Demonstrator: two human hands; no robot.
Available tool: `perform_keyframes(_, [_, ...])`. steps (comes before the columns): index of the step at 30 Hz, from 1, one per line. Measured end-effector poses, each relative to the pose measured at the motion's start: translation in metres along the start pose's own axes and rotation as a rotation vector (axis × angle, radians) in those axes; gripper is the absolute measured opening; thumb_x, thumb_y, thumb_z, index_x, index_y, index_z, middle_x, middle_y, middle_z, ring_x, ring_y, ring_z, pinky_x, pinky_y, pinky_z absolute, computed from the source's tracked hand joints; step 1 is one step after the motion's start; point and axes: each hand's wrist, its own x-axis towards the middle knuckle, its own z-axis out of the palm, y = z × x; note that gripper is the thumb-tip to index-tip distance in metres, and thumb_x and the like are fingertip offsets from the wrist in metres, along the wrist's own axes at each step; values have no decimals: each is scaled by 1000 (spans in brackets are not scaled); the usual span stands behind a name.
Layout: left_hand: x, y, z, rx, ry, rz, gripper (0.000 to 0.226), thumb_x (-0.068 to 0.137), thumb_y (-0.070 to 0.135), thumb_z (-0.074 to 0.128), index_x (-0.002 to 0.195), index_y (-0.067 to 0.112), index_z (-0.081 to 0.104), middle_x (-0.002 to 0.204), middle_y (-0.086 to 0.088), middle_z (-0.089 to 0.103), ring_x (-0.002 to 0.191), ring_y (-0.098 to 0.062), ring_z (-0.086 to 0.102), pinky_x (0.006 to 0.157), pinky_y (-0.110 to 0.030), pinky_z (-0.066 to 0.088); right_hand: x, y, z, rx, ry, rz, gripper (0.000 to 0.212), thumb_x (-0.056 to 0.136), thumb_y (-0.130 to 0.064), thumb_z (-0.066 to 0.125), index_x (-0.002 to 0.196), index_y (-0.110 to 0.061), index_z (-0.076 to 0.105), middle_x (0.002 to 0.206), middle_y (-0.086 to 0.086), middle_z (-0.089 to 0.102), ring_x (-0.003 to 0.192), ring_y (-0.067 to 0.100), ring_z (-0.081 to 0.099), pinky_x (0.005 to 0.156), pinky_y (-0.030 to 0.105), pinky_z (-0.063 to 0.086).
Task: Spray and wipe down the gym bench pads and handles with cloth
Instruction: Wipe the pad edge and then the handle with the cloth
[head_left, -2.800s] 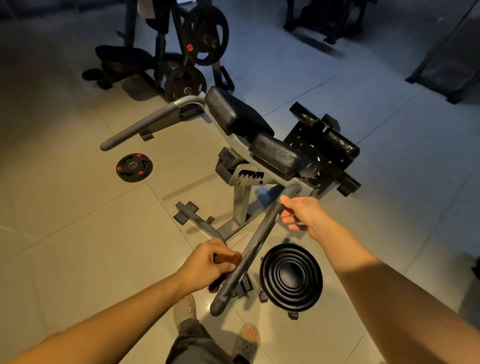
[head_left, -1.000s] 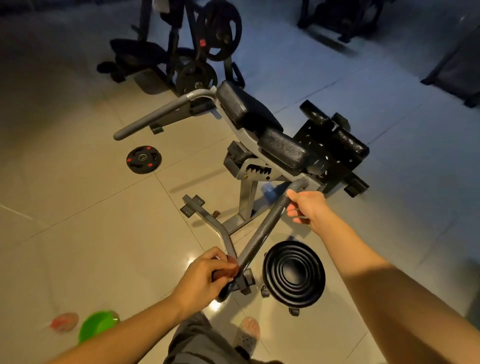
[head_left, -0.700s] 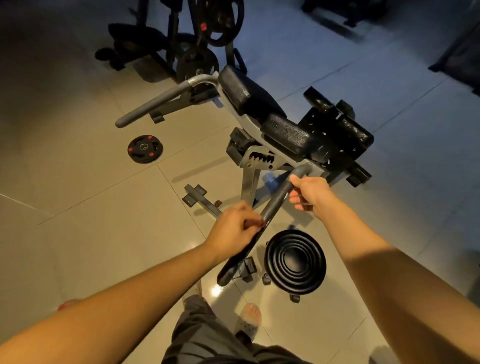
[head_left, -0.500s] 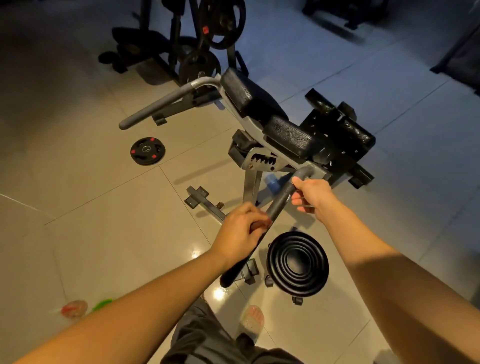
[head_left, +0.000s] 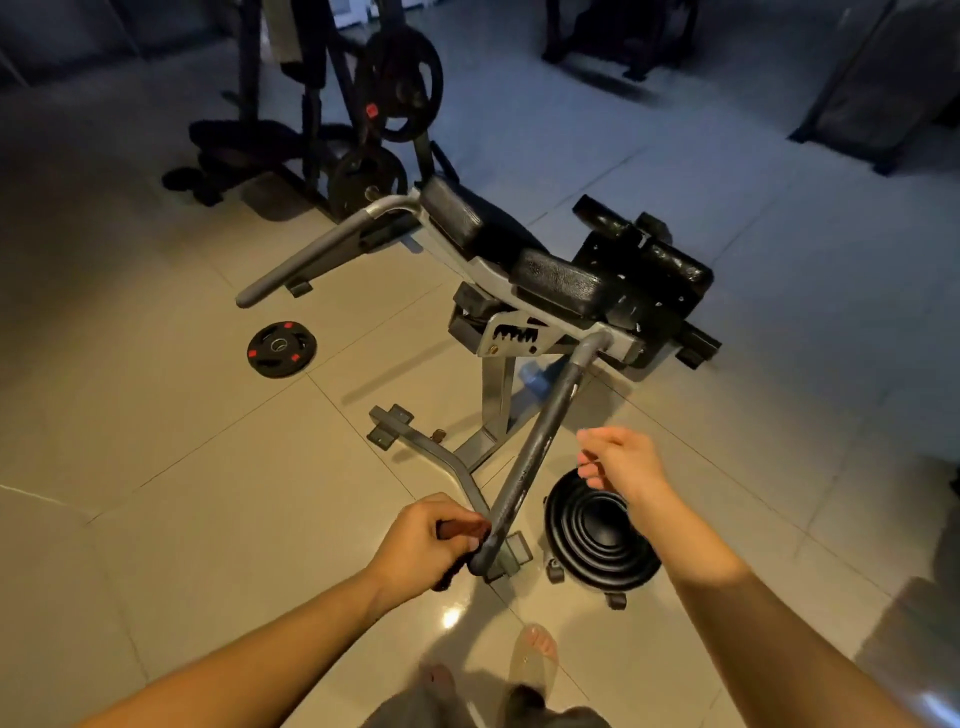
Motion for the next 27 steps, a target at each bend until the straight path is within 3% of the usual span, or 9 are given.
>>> perform_keyframes(2, [-2,4,-8,-185,-13,-98,18,91,-2,71,101,11,78,89,-22,71,59,-35,67,51,-41,56,-35,26,6,-20,-63,-3,8,95,-8,68,97,-1,72,79,13,67,63,15,60,59,27,49])
perform_keyframes(4, [-4,6,-14,-301,-29,-136,16,92,0,71,104,10,76,86,-25,73,63,-41,69,56,-43,57,-64,46,21,-39,-117,-8,7,93,-7,71,98,-2,73,79,10,68,65,13,62,60,27,49])
perform_keyframes(8, [-13,22,-17,-529,-70,-171,20,92,2,70,111,6,75,102,-21,76,84,-32,73,63,-31,57,-106,66,56,129,-134,17,30,92,-11,73,121,-8,62,95,2,68,79,9,66,67,23,53])
perform_keyframes(10, [-18,30,-13,-644,-143,-205,22,93,1,66,114,4,73,105,-23,75,88,-32,73,64,-31,57,-122,71,67,272,-148,28,32,93,-15,71,124,-9,63,110,9,73,92,14,72,74,26,58])
perform_keyframes(12, [-22,33,-7,-708,-179,-247,23,95,-1,62,115,3,72,107,-23,75,94,-33,73,72,-34,59,-134,75,72,435,-130,16,26,94,-11,68,119,-5,67,107,16,76,88,17,75,69,28,59])
perform_keyframes(14, [-25,32,-1,-668,-162,-255,22,96,1,63,115,3,72,105,-21,76,96,-33,74,79,-37,60,-141,82,74,486,-58,-8,22,94,-5,67,115,-1,68,100,17,77,83,20,75,68,29,59])
perform_keyframes(19, [-33,18,11,-439,-22,-283,6,92,7,72,93,2,76,81,-14,76,66,-19,71,58,-27,56,-140,100,79,443,153,13,21,91,-7,73,110,-2,69,96,18,77,90,33,74,84,52,59])
perform_keyframes(22, [-28,8,18,-374,-28,-356,11,92,10,75,83,4,72,75,-13,75,61,-19,69,64,-35,61,-137,105,85,490,229,41,18,89,-10,76,106,-10,70,99,16,76,92,31,73,78,43,60])
perform_keyframes(27, [-21,1,28,-498,-63,-538,24,85,10,82,102,-3,71,88,-19,78,80,-31,75,60,-35,61,-134,110,80,493,144,40,22,90,-6,74,111,-10,68,101,17,75,88,33,73,63,38,60])
